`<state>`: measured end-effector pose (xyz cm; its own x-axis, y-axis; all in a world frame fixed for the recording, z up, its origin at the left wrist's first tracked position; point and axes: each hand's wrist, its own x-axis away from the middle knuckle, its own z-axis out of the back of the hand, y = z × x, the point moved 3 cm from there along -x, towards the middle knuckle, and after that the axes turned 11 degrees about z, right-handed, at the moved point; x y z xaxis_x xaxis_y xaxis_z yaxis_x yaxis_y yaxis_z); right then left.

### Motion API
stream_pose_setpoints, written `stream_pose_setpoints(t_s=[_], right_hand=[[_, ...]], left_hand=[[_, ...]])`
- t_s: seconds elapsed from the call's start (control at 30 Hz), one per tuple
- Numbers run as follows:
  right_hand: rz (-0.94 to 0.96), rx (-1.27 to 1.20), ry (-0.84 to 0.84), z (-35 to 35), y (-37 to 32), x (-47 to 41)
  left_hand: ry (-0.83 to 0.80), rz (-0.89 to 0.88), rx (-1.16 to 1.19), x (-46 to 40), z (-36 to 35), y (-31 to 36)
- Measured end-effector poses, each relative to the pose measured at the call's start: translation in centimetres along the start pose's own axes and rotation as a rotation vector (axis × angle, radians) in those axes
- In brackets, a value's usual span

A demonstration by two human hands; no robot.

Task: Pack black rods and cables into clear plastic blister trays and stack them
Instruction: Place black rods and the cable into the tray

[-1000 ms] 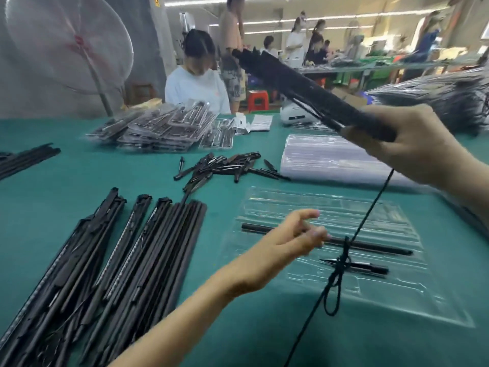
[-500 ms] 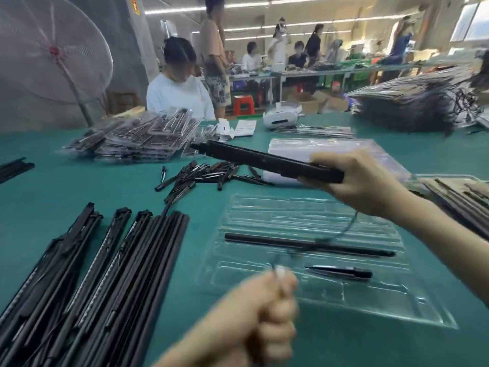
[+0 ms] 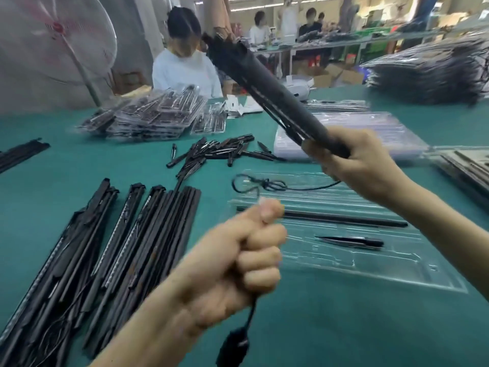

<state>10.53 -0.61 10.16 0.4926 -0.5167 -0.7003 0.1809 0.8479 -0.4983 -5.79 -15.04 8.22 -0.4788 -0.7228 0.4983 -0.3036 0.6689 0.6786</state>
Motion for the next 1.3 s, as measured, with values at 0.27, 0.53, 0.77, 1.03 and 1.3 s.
stream_pose_setpoints(t_s=[0.27, 0.53, 0.77, 1.03, 1.3], right_hand=[[-0.065, -0.081, -0.014, -0.3, 0.0, 1.1], [-0.232, -0.239, 0.051, 0.8, 1.0, 2.5], [-0.302, -0.527, -0.035, 0.4, 0.8, 3.7], [-0.212, -1.014, -0.382, -1.9, -1.5, 5.4], [-0.307, -0.683, -0.457, -5.4, -5.2, 5.8]], left_hand=[[-0.166, -0.182, -0.107, -0.2, -2.8, 1.7], [-0.299, -0.225, -0.188, -0.5, -3.5, 1.5], [-0.155, -0.239, -0.342, -2.7, -4.0, 0.0], [-0.036, -0.453, -0.280, -3.8, -3.7, 4.4], [0.092, -0.583, 0.039, -5.6, -1.7, 7.2]])
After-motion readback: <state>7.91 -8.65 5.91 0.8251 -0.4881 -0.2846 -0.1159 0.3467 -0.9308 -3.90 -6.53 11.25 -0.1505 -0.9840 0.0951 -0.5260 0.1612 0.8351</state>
